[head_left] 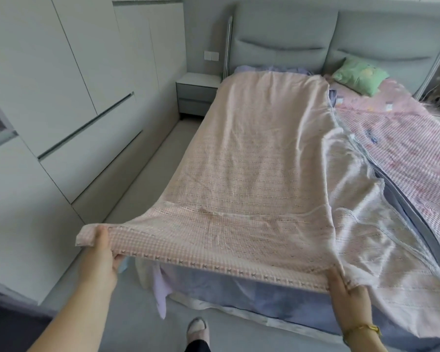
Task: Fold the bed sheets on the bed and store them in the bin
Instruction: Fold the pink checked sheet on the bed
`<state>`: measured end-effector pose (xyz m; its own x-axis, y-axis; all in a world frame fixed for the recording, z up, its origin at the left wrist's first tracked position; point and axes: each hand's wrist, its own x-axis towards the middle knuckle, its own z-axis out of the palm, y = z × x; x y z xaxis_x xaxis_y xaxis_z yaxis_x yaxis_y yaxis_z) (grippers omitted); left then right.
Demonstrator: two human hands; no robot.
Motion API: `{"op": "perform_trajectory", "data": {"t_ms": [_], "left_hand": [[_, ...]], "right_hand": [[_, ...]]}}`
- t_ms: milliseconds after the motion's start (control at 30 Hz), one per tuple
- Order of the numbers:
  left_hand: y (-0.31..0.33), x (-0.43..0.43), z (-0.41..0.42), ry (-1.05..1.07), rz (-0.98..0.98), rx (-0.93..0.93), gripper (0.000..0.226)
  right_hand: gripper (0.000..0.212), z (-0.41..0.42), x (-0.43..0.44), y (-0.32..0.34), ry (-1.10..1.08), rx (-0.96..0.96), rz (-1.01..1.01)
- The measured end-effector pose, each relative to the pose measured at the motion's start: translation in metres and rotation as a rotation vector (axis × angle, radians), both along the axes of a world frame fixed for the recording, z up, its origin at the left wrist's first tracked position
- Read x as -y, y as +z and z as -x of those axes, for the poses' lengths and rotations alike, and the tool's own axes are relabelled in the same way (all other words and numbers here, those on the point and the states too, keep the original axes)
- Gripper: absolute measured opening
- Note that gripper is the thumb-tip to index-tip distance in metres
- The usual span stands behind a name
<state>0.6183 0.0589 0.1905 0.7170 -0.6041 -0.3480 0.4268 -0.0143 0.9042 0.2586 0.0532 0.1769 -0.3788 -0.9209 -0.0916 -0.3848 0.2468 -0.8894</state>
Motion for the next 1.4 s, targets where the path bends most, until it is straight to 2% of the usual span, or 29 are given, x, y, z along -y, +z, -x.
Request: {"op": "perform_trajectory", "data": {"t_ms": [67, 133, 300, 400, 467, 500, 567, 633, 733, 767, 833, 900, 1000, 1133, 1233, 1400], "left_hand": [[0.006, 0.031, -0.002, 0.009, 0.029, -0.013, 0.039], [0.007, 0.070, -0.007, -0.005, 0.054, -0.015, 0.026], [-0.012, 0.194, -0.030, -0.030, 0.029, 0.021, 0.026], [-0.019, 0.264, -0.038, -0.064, 0.006, 0.060, 0.023], [-0.020, 0.310, -0.043, -0.088, -0.002, 0.096, 0.022], [-0.021, 0.334, -0.046, -0.098, -0.016, 0.114, 0.022], [-0.021, 0.370, -0.050, -0.118, -0.040, 0.123, 0.022], [-0.029, 0.407, -0.054, -0.136, -0.086, 0.131, 0.025], [-0.048, 0.449, -0.058, -0.254, -0.184, 0.169, 0.041], [-0.055, 0.453, -0.058, -0.342, -0.225, 0.224, 0.043], [-0.081, 0.462, -0.055, -0.572, -0.376, 0.398, 0.046], [-0.109, 0.453, -0.050, -0.752, -0.516, 0.494, 0.050], [-0.153, 0.433, -0.032, -0.974, -0.657, 0.519, 0.056], [-0.181, 0.414, 0.003, -1.228, -0.800, 0.609, 0.057], [-0.182, 0.416, 0.037, -1.317, -0.827, 0.710, 0.056], [-0.168, 0.419, 0.110, -1.450, -0.709, 0.708, 0.056]], "right_hand": [[0.039, -0.002, 0.034, 0.012, -0.029, -0.032, 0.017], [0.039, -0.002, 0.075, 0.017, -0.042, -0.053, 0.049], [0.043, -0.016, 0.192, 0.020, -0.051, -0.128, 0.114], [0.071, -0.023, 0.257, 0.016, -0.088, -0.185, 0.097], [0.081, -0.025, 0.297, 0.015, -0.096, -0.213, 0.082], [0.082, -0.025, 0.317, 0.015, -0.107, -0.211, 0.079], [0.070, -0.027, 0.351, 0.018, -0.092, -0.234, 0.068], [0.058, -0.027, 0.392, 0.017, -0.053, -0.283, 0.028], [0.082, -0.025, 0.450, -0.011, 0.099, -0.365, -0.094], [0.084, -0.025, 0.461, -0.021, 0.151, -0.409, -0.151], [0.075, -0.020, 0.483, -0.053, 0.285, -0.531, -0.337], [0.068, -0.016, 0.490, -0.083, 0.408, -0.612, -0.471], [0.052, -0.013, 0.479, -0.116, 0.508, -0.698, -0.560], [0.050, -0.010, 0.444, -0.130, 0.503, -0.745, -0.631], [0.047, 0.007, 0.410, -0.124, 0.433, -0.687, -0.586], [0.037, 0.067, 0.361, -0.113, 0.187, -0.555, -0.554]]}}
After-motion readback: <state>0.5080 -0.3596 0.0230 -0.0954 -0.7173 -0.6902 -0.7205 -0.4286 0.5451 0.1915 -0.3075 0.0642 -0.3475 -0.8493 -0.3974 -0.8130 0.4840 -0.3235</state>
